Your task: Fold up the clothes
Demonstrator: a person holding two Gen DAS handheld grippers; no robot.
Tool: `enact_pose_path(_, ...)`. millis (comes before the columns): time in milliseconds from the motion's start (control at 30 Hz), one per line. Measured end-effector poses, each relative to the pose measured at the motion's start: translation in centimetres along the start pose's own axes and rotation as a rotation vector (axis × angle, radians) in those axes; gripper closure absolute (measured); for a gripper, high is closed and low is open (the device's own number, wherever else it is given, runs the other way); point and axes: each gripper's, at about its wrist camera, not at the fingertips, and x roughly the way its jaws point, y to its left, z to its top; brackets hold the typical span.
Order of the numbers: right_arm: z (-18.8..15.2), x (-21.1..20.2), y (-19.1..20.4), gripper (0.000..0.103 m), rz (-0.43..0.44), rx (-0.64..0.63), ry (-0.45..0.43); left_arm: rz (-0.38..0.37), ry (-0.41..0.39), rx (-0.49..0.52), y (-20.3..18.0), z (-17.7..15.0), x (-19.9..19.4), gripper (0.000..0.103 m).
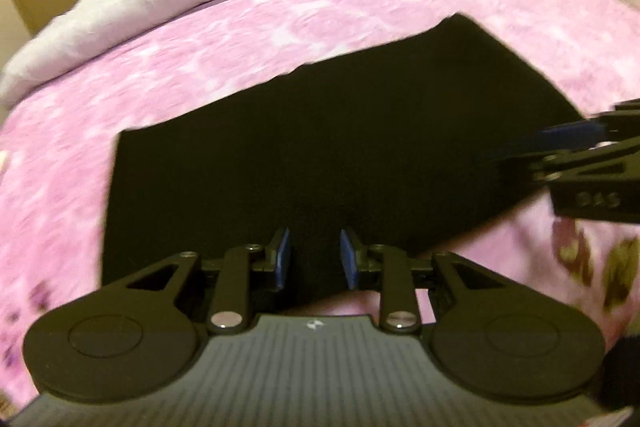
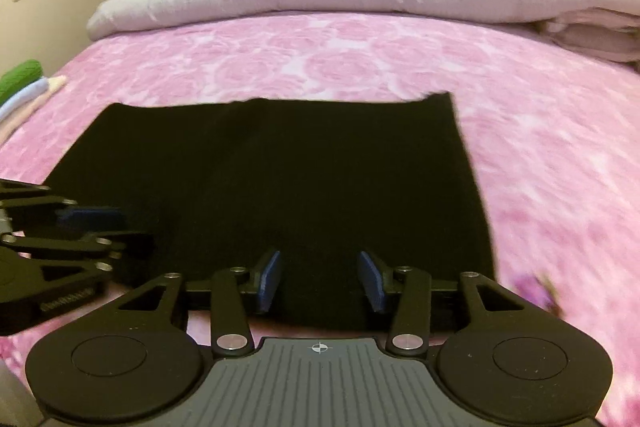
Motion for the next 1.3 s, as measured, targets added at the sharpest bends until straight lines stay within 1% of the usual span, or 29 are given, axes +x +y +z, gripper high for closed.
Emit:
enact_pose_path(67,-0.9,-1.1,0.0,0.057,-0.015,0.033,0.027,0.017,0.01,-0.037,0.4,-1.1,-1.4,0.078)
enact_pose_path(200,-2.2,-3.2,0.6,0.057,-0.014,0.065,0.053,0.019,0.024,-0.117,1.4,-3.2,-4.0,0.078)
enact_pose_path(333,-2.9,-5.9,1.9,0.057,-0.01,0.038,0.015,0.038,0.009,-0.141,1.8,-4.4,-6.4,0.078)
enact_pose_path(433,-3.2,-7.2,2.7,0.056,-0.003,0.024,-0.01,0.034,-0.008,-0.149,1.8,-5.1,-7.8,0.078)
enact_pose_path(533,-3.4,-7.7,3.0,0.056,0.01,0.026,-0.021,0.024,-0.018,-0.154,1.8,-5.3,-8.3,0.078)
enact_pose_path(667,-4.0,-7.4,2.2,0.056,0.047,0.084,0.002,0.022,-0.018,-0.153,1.8,-5.5,-8.4,0.078)
enact_pose_path(900,-3.8,-6.5,1.3,0.056,0.014,0.109,0.028,0.04,-0.015,-0.165,2.2,-5.0,-7.7,0.078)
enact_pose_path(1067,-3.8,-6.2,1.4,0.056,-0.005,0.099,0.038,0.052,-0.005,-0.17,2.5,-5.3,-7.7,0.078)
enact_pose_path(1300,-4.1,-6.0,2.6,0.056,0.023,0.066,0.045,0.074,0.013,-0.191,3.2,-6.4,-8.0,0.078)
